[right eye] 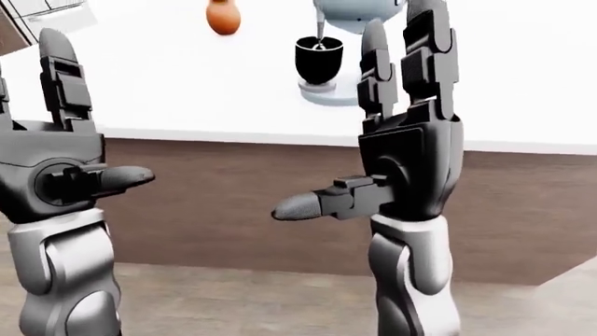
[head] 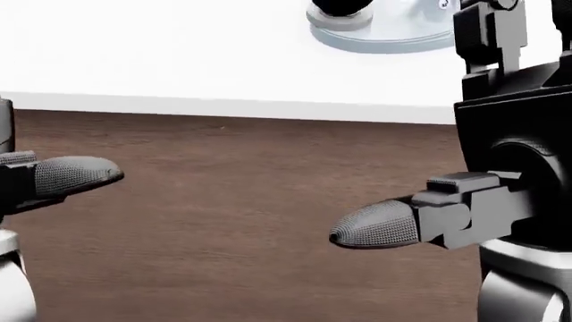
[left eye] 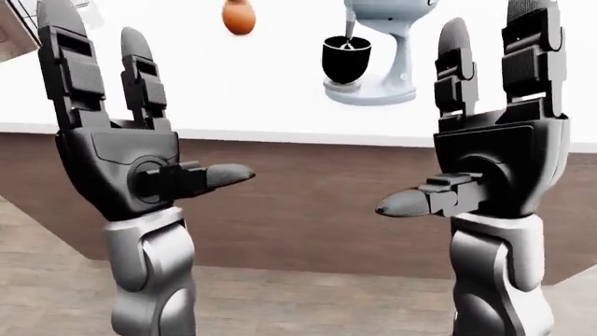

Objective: Open the stand mixer head.

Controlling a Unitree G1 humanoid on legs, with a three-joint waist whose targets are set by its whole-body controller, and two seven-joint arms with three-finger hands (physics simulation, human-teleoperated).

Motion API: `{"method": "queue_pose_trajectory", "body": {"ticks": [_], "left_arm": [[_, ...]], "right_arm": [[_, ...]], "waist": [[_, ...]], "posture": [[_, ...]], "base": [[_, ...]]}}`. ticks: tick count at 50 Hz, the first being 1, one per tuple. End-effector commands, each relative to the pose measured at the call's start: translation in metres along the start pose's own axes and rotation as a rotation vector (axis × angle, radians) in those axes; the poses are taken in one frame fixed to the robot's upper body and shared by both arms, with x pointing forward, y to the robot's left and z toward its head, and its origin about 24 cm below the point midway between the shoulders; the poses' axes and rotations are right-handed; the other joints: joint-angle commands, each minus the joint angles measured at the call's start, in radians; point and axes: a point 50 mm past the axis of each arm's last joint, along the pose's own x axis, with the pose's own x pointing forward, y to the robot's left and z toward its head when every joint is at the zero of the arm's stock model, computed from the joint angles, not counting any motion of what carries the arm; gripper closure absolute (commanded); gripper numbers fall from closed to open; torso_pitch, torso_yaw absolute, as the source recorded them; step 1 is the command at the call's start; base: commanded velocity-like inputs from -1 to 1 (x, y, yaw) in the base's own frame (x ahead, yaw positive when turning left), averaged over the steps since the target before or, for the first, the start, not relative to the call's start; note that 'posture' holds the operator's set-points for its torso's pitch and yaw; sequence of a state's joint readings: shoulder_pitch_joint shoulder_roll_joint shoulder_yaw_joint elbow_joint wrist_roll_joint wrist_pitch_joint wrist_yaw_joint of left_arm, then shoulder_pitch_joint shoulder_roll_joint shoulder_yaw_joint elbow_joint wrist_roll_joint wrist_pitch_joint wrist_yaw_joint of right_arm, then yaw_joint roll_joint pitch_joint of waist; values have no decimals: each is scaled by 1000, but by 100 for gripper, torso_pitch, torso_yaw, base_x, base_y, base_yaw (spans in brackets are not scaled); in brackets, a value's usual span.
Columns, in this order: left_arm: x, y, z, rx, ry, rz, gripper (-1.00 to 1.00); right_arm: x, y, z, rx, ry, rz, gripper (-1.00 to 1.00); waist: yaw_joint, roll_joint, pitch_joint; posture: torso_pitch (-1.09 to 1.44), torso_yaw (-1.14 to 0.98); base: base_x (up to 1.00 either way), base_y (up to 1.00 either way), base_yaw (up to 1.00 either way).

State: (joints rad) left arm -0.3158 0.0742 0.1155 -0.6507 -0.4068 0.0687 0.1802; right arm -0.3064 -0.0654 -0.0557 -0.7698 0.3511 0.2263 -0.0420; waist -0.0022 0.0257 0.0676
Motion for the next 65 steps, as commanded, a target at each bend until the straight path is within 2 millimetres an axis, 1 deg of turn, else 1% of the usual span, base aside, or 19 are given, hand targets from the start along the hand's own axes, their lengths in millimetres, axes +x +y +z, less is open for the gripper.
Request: {"method": "queue_pose_trajectory", "body": {"ticks": [1, 5, 6, 8, 16, 18, 22, 26, 28, 29, 30, 35, 37, 39, 40, 42, 47, 51, 65], "left_arm": [[4, -11, 12, -24, -75, -56, -100], [4, -11, 12, -23, -74, -57, -100], [4, -10, 12, -24, -75, -56, -100], [4, -10, 12, -23, -75, -55, -100], [3, -10, 12, -22, -73, -54, -100], [3, -10, 12, -22, -73, -54, -100], [3, -10, 11, -22, -73, -55, -100], [3, -10, 11, -22, -72, -56, -100], [2, -10, 11, -22, -70, -55, -100], [2, -10, 11, -22, -70, -56, -100], [3, -10, 11, -22, -71, -55, -100], [2, -10, 11, -21, -69, -56, -100], [3, -10, 11, -20, -70, -54, -100], [2, -10, 11, -20, -70, -55, -100], [2, -10, 11, -20, -70, -55, -100], [3, -10, 11, -20, -71, -55, -100], [2, -10, 11, -20, -72, -54, -100], [3, -9, 11, -19, -72, -53, -100], [3, -11, 12, -20, -73, -57, -100]], "right_arm": [[3, 2, 12, -23, -83, 7, -100], [2, 2, 13, -4, -81, 11, -100], [2, 2, 14, 5, -84, 15, -100], [2, 3, 15, -3, -94, 11, -100], [2, 2, 15, 2, -90, 4, -100], [2, 1, 15, 4, -89, -7, -100], [3, 1, 13, -28, -89, -7, -100], [3, 0, 15, 4, -93, -13, -100], [3, 0, 14, -13, -90, -13, -100], [3, 0, 14, -17, -93, -15, -100], [3, 0, 13, -23, -90, -14, -100], [3, -1, 13, -3, -90, -12, -100], [3, -1, 15, -6, -105, -15, -100], [3, -1, 13, -19, -93, -17, -100], [3, -1, 13, -21, -94, -18, -100], [3, -1, 13, -23, -94, -17, -100], [3, 0, 13, -22, -96, -14, -100], [3, 0, 14, -16, -97, -10, -100], [2, 0, 13, -11, -92, -6, -100]], "waist": [[-8, 4, -6], [4, -50, -35], [6, -57, -87], [-13, -9, 43], [-9, 5, -72], [-10, 11, 33], [-4, 15, -35], [7, -67, -60], [2, -26, 40], [8, -53, 34], [3, -44, -46], [8, -79, -55], [-16, -21, 37], [-15, 1, 44], [-24, -2, -21], [-30, 19, -50], [-15, 15, -36], [-4, -48, -37], [-1, -20, -60]], "posture": [[0, 0], [0, 0], [0, 0], [0, 0], [0, 0], [0, 0], [0, 0], [0, 0], [0, 0], [0, 0], [0, 0], [0, 0], [0, 0], [0, 0], [0, 0], [0, 0], [0, 0], [0, 0], [0, 0]], "base": [[0, 0, 0], [0, 0, 0], [34, -11, 0], [100, -31, 0], [12, -1, 0], [100, -19, 0], [38, -4, 0], [21, -5, 0], [89, -16, 0], [0, 0, 0], [0, 0, 0], [6, -3, 0], [100, -35, 0], [34, 0, 0], [0, 0, 0], [0, 0, 0], [0, 0, 0], [0, 0, 0], [0, 0, 0]]}}
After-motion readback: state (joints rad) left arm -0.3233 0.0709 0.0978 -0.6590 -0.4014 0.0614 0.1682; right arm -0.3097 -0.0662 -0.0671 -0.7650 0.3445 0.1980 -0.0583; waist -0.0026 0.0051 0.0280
